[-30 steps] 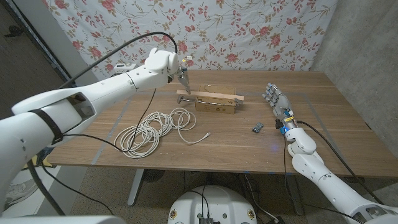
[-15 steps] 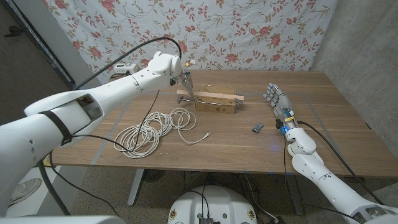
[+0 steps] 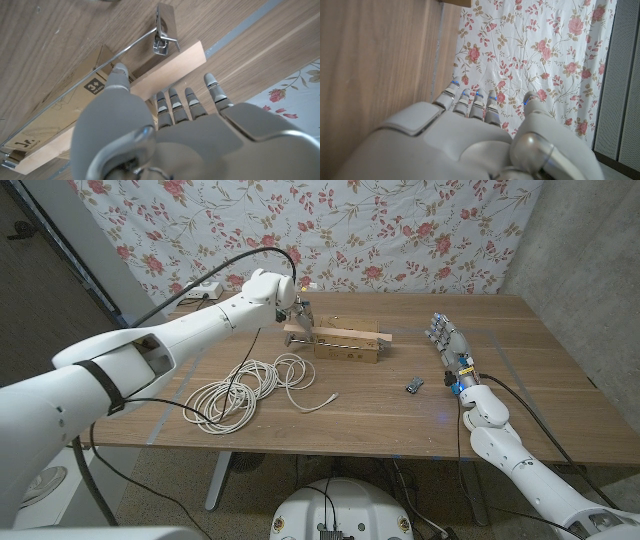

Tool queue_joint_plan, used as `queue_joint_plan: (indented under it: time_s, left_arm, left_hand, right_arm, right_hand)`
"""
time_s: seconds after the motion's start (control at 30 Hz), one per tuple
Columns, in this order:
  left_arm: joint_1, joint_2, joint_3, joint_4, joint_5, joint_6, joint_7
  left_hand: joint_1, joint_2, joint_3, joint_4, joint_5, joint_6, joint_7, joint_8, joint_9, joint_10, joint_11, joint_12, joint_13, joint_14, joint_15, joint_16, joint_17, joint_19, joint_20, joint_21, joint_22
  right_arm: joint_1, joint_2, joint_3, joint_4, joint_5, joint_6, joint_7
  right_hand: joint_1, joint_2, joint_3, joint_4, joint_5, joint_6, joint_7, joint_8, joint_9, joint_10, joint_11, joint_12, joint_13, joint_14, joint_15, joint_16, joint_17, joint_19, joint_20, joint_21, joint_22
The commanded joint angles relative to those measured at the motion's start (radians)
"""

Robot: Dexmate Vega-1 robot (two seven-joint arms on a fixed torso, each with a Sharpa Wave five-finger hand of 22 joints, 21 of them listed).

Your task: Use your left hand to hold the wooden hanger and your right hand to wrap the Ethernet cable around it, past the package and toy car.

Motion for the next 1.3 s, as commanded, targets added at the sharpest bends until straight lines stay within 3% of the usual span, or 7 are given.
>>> queue_joint_plan:
  time_s: [0.03, 0.47, 0.67, 0.8, 1.07, 1.2, 1.3]
  left_arm:
    - [0.017, -0.024, -0.007, 0.05, -0.035, -0.034, 0.031]
    - [0.04, -0.027, -0.015, 0.056, -0.072, -0.029, 0.063]
    - [0.051, -0.029, -0.014, 0.055, -0.082, -0.013, 0.079]
    - [0.065, -0.022, -0.018, 0.036, -0.08, 0.012, 0.104]
    - [0.096, -0.003, -0.02, -0.001, -0.068, 0.033, 0.157]
    - [0.114, 0.01, -0.032, -0.026, -0.067, 0.038, 0.189]
    - [0.13, 0.025, -0.041, -0.055, -0.058, 0.042, 0.22]
  left_hand:
    - [0.017, 0.005, 0.006, -0.002, 0.01, 0.013, 0.004, 0.006, 0.002, 0.011, 0.001, 0.003, 0.006, 0.015, -0.015, 0.004, 0.003, 0.009, 0.001, -0.001, 0.002]
    - [0.089, 0.112, 0.062, 0.007, 0.008, 0.094, 0.017, 0.022, 0.003, 0.104, 0.004, 0.02, 0.007, 0.197, -0.091, 0.054, 0.009, 0.065, -0.004, 0.003, 0.003]
    - [0.14, 0.19, 0.143, 0.023, 0.003, 0.14, 0.021, 0.028, 0.005, 0.159, 0.008, 0.026, 0.008, 0.248, -0.096, 0.061, 0.016, 0.107, -0.017, 0.017, 0.006]
    - [0.152, 0.195, 0.222, 0.075, -0.002, 0.19, 0.028, 0.036, 0.008, 0.218, 0.008, 0.037, 0.011, 0.313, -0.111, 0.079, 0.025, 0.179, -0.055, 0.053, 0.011]
    - [0.202, 0.19, 0.44, 0.191, -0.032, 0.36, 0.062, 0.071, 0.02, 0.424, -0.008, 0.092, 0.043, 0.567, -0.162, 0.16, 0.046, 0.351, -0.113, 0.192, 0.028]
    - [0.208, 0.186, 0.479, 0.223, -0.058, 0.409, 0.092, 0.077, 0.03, 0.556, -0.012, 0.156, 0.097, 0.742, -0.168, 0.24, 0.099, 0.445, -0.141, 0.303, 0.04]
    - [0.23, 0.177, 0.441, 0.195, -0.073, 0.427, 0.104, 0.059, 0.057, 0.645, -0.019, 0.273, 0.205, 0.908, -0.169, 0.363, 0.214, 0.49, -0.154, 0.428, 0.065]
  right_arm:
    - [0.003, -0.005, 0.0, -0.002, -0.006, -0.006, -0.007]
    - [0.014, -0.002, -0.003, 0.009, -0.011, -0.003, -0.006]
    - [0.016, -0.002, -0.005, 0.012, -0.015, -0.002, -0.008]
    - [0.013, -0.003, -0.005, 0.009, -0.016, -0.001, -0.009]
    - [-0.002, -0.01, 0.0, -0.008, -0.015, 0.001, -0.014]
    - [-0.008, -0.015, 0.0, -0.017, -0.016, 0.0, -0.016]
    - [-0.014, -0.017, 0.002, -0.024, -0.015, 0.0, -0.017]
  right_hand:
    - [-0.006, -0.001, -0.002, 0.002, 0.003, 0.006, -0.001, 0.006, 0.004, 0.013, -0.002, 0.005, 0.005, 0.009, 0.0, 0.003, 0.005, 0.008, 0.0, -0.003, 0.004]
    - [-0.009, -0.001, -0.004, 0.003, 0.003, 0.006, -0.003, 0.005, 0.004, 0.016, 0.0, 0.005, 0.006, 0.021, 0.004, 0.007, 0.006, 0.01, 0.001, -0.003, 0.004]
    - [-0.011, -0.001, -0.004, 0.004, 0.003, 0.007, -0.002, 0.005, 0.004, 0.016, 0.0, 0.005, 0.006, 0.022, 0.005, 0.007, 0.006, 0.012, 0.002, -0.003, 0.004]
    - [-0.011, 0.0, -0.004, 0.004, 0.003, 0.007, -0.002, 0.005, 0.004, 0.016, 0.001, 0.004, 0.006, 0.025, 0.007, 0.008, 0.006, 0.012, 0.002, -0.003, 0.004]
    - [-0.011, 0.0, -0.004, 0.003, 0.003, 0.008, -0.002, 0.005, 0.004, 0.018, 0.003, 0.004, 0.006, 0.026, 0.006, 0.007, 0.006, 0.013, 0.003, -0.003, 0.004]
    - [-0.012, 0.0, -0.004, 0.003, 0.003, 0.008, -0.002, 0.005, 0.004, 0.019, 0.003, 0.004, 0.006, 0.027, 0.007, 0.007, 0.006, 0.013, 0.003, -0.003, 0.004]
    - [-0.011, -0.001, -0.004, 0.003, 0.003, 0.008, -0.002, 0.005, 0.004, 0.019, 0.003, 0.004, 0.006, 0.026, 0.006, 0.006, 0.006, 0.013, 0.003, -0.004, 0.004]
